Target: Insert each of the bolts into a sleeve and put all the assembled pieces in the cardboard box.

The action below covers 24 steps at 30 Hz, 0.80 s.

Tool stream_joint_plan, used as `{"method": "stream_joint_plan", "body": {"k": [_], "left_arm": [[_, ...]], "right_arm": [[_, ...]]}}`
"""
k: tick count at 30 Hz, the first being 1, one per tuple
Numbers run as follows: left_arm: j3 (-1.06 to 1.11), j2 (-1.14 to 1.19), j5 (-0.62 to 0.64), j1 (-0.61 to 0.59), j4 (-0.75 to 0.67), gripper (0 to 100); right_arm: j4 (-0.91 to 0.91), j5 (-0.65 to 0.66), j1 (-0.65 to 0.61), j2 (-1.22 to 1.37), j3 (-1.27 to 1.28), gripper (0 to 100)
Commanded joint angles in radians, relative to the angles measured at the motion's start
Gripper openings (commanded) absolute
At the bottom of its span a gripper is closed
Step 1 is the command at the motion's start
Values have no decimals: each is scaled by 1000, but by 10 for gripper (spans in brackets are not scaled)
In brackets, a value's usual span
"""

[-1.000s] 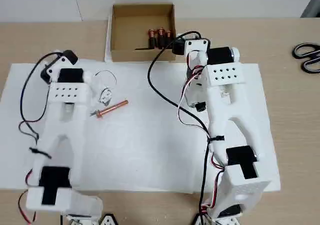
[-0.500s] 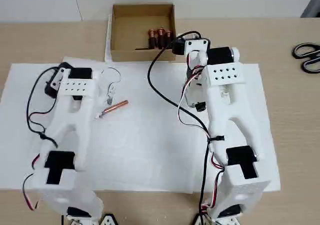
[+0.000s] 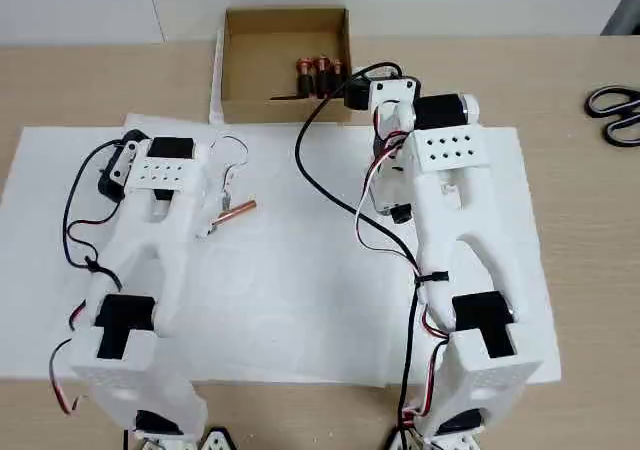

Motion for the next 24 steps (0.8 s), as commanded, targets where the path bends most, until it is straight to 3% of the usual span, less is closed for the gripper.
{"method": "stream_joint_plan", "body": {"k": [1, 16, 24], "left_arm": [[-38, -8, 5, -2, -18, 116], [-38, -6, 2, -2, -25, 118], [-38, -8, 0, 3, -17, 265]], "right_arm": [[13, 9, 8, -64, -51, 4], [13, 11, 8, -64, -51, 4], [13, 11, 8, -64, -51, 4]]}}
